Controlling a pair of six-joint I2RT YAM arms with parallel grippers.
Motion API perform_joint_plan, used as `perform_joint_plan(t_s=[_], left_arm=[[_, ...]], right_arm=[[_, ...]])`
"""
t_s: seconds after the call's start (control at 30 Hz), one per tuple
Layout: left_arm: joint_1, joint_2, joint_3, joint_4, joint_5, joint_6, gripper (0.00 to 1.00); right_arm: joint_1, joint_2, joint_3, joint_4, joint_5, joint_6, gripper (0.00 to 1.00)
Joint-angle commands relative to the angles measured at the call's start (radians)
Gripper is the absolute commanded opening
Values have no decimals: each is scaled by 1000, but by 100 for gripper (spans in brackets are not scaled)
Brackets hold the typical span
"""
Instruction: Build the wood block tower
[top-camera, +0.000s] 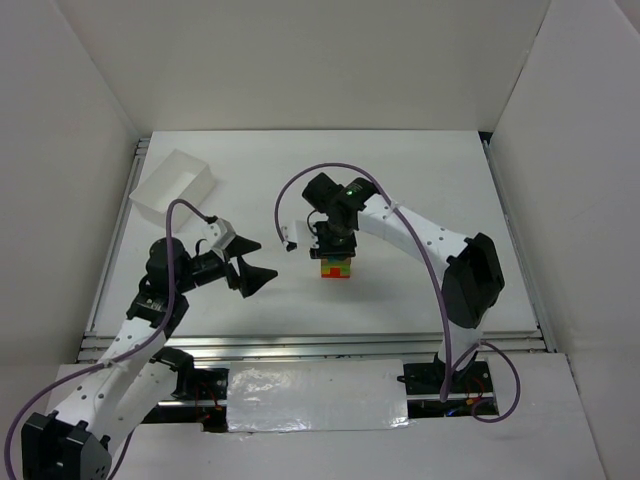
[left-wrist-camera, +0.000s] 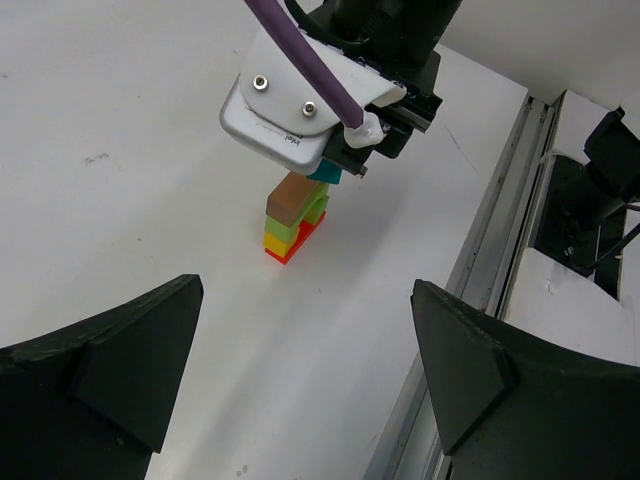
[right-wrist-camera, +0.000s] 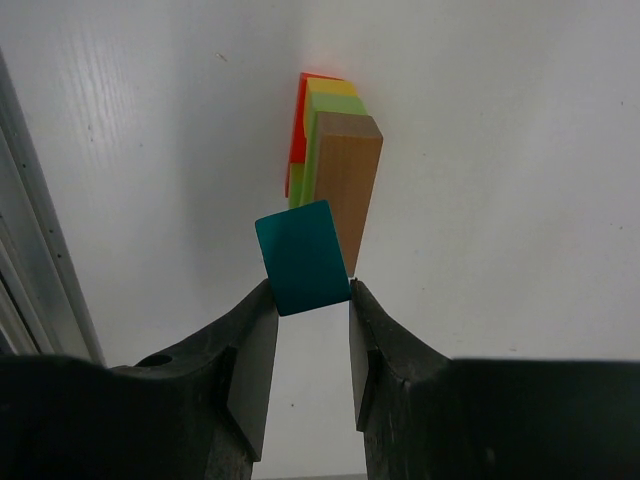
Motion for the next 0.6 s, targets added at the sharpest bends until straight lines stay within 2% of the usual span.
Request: perform_joint_plan(t_s=[0.0,0.33,0.57], left_arm=[[-5,11,21,49,22,30,99],[-3,32,32,32,-2,48,99],[-3,34,37,26,-2,46,99]], right_arm=[[1,22,0,-23,-29,-3,31],[2,58,3,72,85,145,32],[2,67,14,79,131,161,32]])
